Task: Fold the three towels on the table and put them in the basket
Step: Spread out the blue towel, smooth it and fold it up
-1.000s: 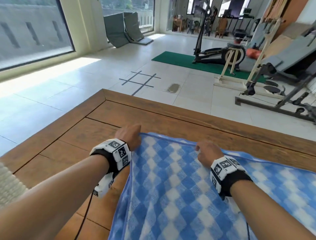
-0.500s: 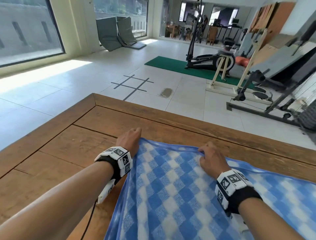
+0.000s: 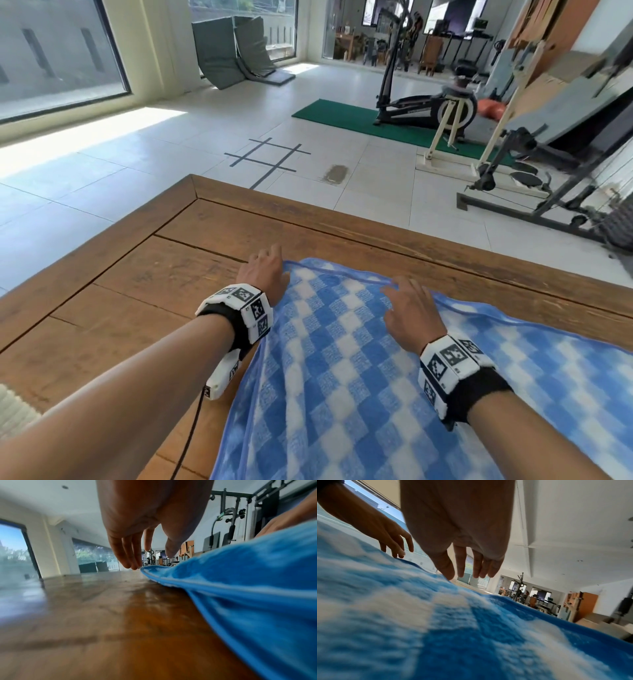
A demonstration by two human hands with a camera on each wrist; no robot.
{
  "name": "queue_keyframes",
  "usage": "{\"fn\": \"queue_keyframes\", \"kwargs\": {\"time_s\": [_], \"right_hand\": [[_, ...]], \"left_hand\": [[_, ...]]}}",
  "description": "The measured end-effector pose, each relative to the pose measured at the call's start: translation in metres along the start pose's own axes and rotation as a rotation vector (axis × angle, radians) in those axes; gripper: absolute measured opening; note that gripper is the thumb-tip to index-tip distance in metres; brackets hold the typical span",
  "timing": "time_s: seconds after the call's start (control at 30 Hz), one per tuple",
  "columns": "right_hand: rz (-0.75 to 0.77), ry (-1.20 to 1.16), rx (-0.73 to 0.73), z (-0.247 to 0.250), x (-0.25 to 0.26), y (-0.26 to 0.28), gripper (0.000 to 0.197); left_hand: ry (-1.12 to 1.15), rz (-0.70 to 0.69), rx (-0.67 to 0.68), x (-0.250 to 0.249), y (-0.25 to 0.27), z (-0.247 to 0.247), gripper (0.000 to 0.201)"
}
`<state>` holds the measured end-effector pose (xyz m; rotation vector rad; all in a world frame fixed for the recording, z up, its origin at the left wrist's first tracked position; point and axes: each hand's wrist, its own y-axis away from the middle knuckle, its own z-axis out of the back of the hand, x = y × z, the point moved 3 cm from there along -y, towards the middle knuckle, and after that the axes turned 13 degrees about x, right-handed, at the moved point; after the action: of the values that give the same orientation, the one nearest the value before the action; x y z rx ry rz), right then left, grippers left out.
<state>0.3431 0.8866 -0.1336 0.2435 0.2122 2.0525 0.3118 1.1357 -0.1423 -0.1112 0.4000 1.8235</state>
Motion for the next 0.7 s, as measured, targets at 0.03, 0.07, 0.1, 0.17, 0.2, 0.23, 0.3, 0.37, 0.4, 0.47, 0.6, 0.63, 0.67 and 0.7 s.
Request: {"fn": "queue_keyframes", "kwargs": {"time_s": [0.03,0.07,0.1,0.17,0.2,0.23,0.3,0.37,0.4,0.47,0.6,0.63,0.67,0.7], "right_hand": [[0.05,-0.03,0.026,-0.002,0.01,0.008,0.04],[0.098,-0.064,0.051,-0.004,0.023,0.018,0.04],[0.146,-0.097,0.069,-0.006,0.036,0.028,0.038],[0.219,-0.14,0.073,-0.009,0.063,0.053,0.033],[0.239,-0.153,0.077,-0.011,0.076,0.066,0.03],[0.25,-0.168,0.091,-0.013,0.089,0.08,0.026],[0.24,-0.214,0.128,-0.018,0.109,0.103,0.023],[0.207,-0.214,0.182,-0.025,0.124,0.125,0.032],[0.189,-0.189,0.218,-0.031,0.13,0.137,0.035],[0.168,-0.128,0.278,-0.041,0.138,0.156,0.035],[0.145,-0.089,0.384,-0.061,0.142,0.18,0.035],[0.146,-0.084,0.394,-0.064,0.143,0.186,0.034],[0.137,-0.081,0.388,-0.066,0.144,0.189,0.033],[0.121,-0.082,0.364,-0.065,0.143,0.191,0.03]], "left_hand": [[0.024,0.01,0.012,0.001,0.014,-0.003,0.041],[0.036,0.02,0.028,0.002,0.029,-0.006,0.043],[0.043,0.022,0.04,0.003,0.045,-0.009,0.044],[0.057,0.027,0.034,0.006,0.079,-0.014,0.041],[0.074,0.021,0.02,0.007,0.096,-0.016,0.036],[0.101,0.017,0.009,0.008,0.116,-0.018,0.031],[0.156,0.028,-0.002,0.008,0.15,-0.023,0.023],[0.198,0.058,0.033,0.01,0.189,-0.029,0.018],[0.212,0.07,0.064,0.011,0.209,-0.035,0.019],[0.206,0.091,0.136,0.014,0.247,-0.047,0.023],[0.171,0.128,0.248,0.018,0.314,-0.063,0.03],[0.164,0.126,0.271,0.016,0.328,-0.065,0.031],[0.159,0.12,0.298,0.015,0.34,-0.07,0.031],[0.167,0.106,0.31,0.013,0.35,-0.072,0.026]]}}
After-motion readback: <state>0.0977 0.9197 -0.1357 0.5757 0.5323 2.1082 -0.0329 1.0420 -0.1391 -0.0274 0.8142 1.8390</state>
